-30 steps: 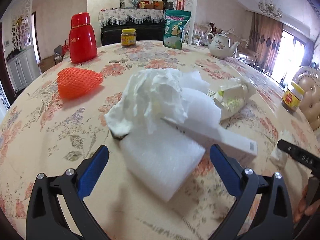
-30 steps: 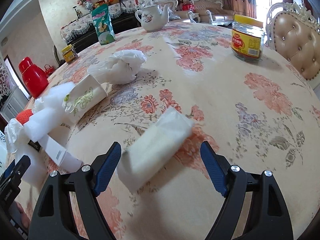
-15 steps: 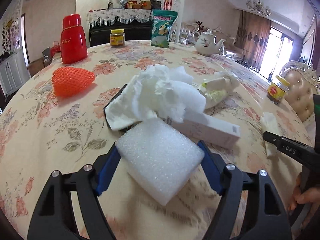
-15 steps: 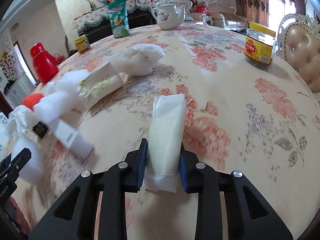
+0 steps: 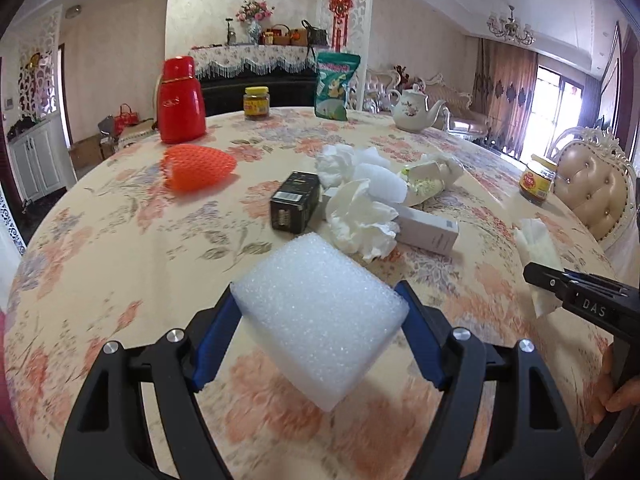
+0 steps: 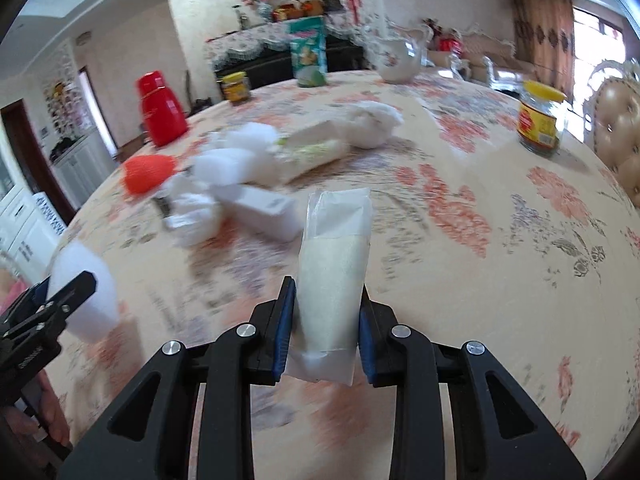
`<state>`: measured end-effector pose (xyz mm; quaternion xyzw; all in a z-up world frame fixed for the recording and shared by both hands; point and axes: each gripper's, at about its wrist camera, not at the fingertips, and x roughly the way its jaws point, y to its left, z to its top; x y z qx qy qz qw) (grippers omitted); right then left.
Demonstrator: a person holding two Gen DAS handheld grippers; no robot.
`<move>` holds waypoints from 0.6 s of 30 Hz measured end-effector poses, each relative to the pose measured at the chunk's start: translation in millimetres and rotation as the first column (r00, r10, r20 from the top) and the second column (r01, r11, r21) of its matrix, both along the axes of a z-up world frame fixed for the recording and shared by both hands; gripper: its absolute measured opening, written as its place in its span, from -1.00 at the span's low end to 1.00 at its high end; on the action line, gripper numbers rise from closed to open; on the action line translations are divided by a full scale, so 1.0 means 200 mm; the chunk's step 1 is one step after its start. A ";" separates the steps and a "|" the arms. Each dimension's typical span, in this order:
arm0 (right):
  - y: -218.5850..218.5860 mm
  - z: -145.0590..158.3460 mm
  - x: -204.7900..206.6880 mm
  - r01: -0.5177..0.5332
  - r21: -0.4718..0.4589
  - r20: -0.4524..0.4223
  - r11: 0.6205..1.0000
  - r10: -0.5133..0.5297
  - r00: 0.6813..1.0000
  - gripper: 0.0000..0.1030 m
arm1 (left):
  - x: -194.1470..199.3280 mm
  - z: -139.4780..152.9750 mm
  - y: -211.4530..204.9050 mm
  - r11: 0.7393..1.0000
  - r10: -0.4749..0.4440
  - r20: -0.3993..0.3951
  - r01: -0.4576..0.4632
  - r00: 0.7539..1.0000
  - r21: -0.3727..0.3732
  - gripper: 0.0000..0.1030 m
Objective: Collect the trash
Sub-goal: 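Grasp the white tissue packet with the right tool while the left tool grasps a white foam block, then carry the foam block to the wastebasket and open the left tool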
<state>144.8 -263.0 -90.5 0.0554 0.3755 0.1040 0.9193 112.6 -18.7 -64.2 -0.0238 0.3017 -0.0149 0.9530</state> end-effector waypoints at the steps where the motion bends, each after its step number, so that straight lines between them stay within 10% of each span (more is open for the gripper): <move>1: 0.03 0.01 -0.02 -0.015 -0.001 0.005 1.000 0.015 1.000 -0.44 | -0.02 0.00 0.01 1.000 0.004 0.004 -0.004 1.000 0.002 0.45; 18: 0.65 0.11 -0.30 -0.301 -0.029 0.104 0.953 0.303 0.947 -0.44 | -0.44 0.05 0.41 0.989 0.136 0.087 -0.140 0.987 0.038 0.45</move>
